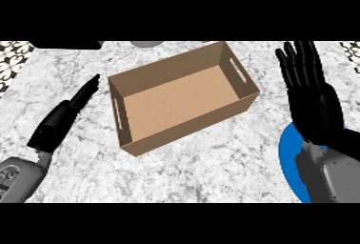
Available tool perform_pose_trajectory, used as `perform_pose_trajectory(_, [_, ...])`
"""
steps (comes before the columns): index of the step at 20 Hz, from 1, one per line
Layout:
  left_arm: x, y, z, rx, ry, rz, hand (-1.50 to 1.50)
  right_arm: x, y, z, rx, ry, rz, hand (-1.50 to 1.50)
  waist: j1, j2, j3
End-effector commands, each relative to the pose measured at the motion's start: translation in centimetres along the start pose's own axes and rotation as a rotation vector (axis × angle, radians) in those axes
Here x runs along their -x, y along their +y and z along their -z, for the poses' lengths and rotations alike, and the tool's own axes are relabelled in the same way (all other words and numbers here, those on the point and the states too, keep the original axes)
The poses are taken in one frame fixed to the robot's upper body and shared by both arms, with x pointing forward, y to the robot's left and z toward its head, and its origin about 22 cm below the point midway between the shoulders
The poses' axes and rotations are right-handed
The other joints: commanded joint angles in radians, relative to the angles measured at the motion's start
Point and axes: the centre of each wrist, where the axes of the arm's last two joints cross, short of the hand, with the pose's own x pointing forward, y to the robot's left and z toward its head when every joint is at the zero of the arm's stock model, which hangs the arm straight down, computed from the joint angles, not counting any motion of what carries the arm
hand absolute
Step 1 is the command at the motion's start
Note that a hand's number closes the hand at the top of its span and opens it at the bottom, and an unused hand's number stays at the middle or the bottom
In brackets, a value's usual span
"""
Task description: Pick the tomato from the plate and place it in the cardboard box
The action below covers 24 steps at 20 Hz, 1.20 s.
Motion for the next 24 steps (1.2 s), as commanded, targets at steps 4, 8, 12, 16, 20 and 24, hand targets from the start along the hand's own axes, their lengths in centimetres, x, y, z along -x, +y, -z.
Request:
perform_pose_trajectory(4, [4.5, 4.5, -3.7, -0.344, 0.236, 0.091, 0.00, 0.7, -9.0, -7.4, 0.233, 0.301, -0.087, -1.50, -0.060, -0.010, -0.013])
perform_pose_trajectory(8, [5.4, 5.5, -4.6, -0.401, 0.315, 0.077, 0.00, -2.3, -14.8, -10.2, -0.053, 0.539, -0.752, -1.50, -0.064, 0.011, -0.038])
perform_pose_trajectory(12, [7.6, 4.9, -7.2, -0.483, 0.398, 0.088, 0.00, 0.3, -16.9, -21.5, 0.239, 0.531, -0.530, -1.50, -0.065, -0.009, -0.009])
perform_pose_trajectory(16, [7.1, 4.7, -6.8, -0.485, 0.374, 0.080, 0.00, -1.5, -20.1, -25.9, 0.237, 0.353, -0.412, -1.50, -0.059, -0.011, -0.011])
perform_pose_trajectory(20, [6.6, 4.5, -5.3, -0.485, 0.372, 0.074, 0.00, -2.4, -23.9, -25.2, 0.099, 0.383, -0.628, -1.50, -0.046, -0.007, -0.012])
perform_pose_trajectory(24, [7.2, 3.6, -6.2, -0.451, 0.370, 0.082, 0.00, -5.2, -25.7, -23.1, -0.069, 0.551, -0.849, -1.50, -0.032, -0.007, -0.014])
